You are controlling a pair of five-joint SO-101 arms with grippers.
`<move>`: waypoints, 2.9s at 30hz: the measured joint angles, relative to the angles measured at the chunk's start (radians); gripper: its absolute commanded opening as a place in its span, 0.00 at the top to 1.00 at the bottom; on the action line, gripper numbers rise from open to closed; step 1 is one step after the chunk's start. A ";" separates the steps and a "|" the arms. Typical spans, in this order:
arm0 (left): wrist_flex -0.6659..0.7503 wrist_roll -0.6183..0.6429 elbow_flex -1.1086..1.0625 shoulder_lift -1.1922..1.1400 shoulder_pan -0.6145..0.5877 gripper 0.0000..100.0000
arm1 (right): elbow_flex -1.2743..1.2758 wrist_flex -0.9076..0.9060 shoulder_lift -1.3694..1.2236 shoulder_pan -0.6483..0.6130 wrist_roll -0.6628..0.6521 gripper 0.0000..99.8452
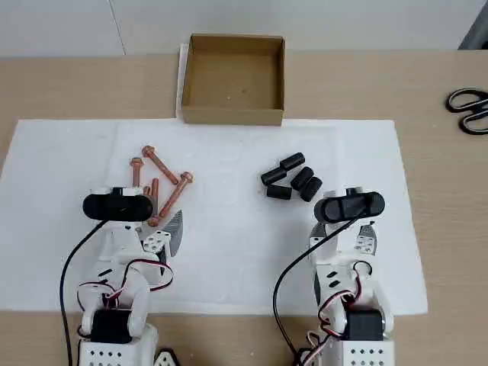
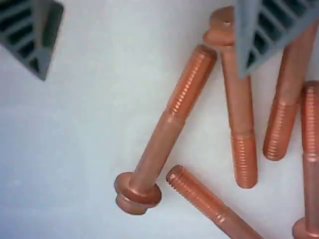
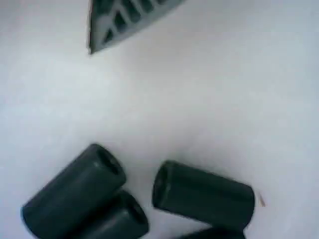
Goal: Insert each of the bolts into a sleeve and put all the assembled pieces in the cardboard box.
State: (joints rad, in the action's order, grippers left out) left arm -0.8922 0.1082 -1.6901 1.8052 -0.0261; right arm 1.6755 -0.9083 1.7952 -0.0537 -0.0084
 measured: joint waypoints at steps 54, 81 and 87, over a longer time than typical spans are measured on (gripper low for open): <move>-0.003 0.000 0.000 0.000 0.044 0.77 | 0.000 0.000 0.000 0.000 0.000 0.71; -0.540 -0.276 1.102 -0.643 -0.364 0.77 | -1.220 -0.430 -0.601 0.250 -0.146 0.71; -0.747 -0.282 1.410 -1.162 -0.236 0.77 | -1.648 -0.753 -1.267 0.064 -0.146 0.71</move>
State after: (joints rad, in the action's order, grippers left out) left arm -1.6395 -0.1741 -0.2800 0.6437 -0.2624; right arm 0.0276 -1.6617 0.5278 0.0107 -0.1542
